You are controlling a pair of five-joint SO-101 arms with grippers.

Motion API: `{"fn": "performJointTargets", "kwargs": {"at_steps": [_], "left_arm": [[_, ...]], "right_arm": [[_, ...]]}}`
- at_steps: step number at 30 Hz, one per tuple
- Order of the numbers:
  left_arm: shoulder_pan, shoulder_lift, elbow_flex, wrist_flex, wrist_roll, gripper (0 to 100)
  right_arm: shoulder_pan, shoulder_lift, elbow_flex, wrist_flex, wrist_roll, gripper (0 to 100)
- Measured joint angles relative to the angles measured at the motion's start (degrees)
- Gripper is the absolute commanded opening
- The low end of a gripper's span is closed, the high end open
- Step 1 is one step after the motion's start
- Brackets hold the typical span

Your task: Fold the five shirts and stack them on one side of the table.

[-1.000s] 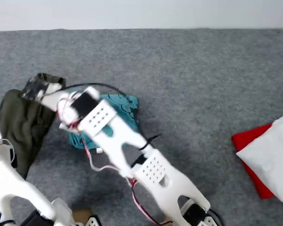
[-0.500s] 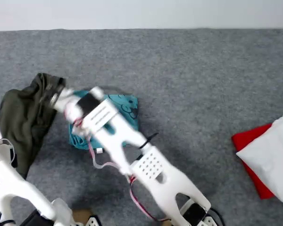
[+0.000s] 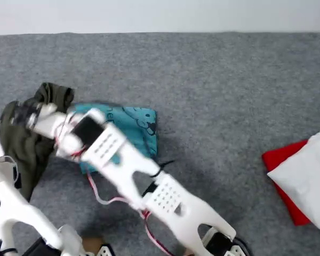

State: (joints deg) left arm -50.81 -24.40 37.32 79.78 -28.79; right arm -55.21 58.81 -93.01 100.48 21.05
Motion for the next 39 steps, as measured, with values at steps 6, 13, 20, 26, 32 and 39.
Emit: {"fn": "performJointTargets", "kwargs": {"at_steps": [6,13,20,26,32,39], "left_arm": [[11.3,0.0,-5.5,6.6,2.2,2],[30.2,0.0,-8.3,7.9,9.9,2],[44.8,4.8,-7.3,4.7,12.2,2],[46.3,20.0,-9.7,1.3,12.5,2],[46.3,32.0,-14.2,1.2,12.7,2],[44.8,37.0,-15.0,0.9,11.8,2]], "right_arm": [[12.6,-8.9,8.2,0.0,-3.9,0.9],[19.8,-16.6,28.0,0.0,-8.9,0.9],[26.4,-17.5,40.4,-0.4,-12.1,0.9],[27.6,-10.9,40.4,-5.0,-12.2,0.9],[27.6,-5.2,40.4,-12.0,-12.2,0.9],[30.3,-3.2,40.4,-18.5,-12.0,0.9]]}}
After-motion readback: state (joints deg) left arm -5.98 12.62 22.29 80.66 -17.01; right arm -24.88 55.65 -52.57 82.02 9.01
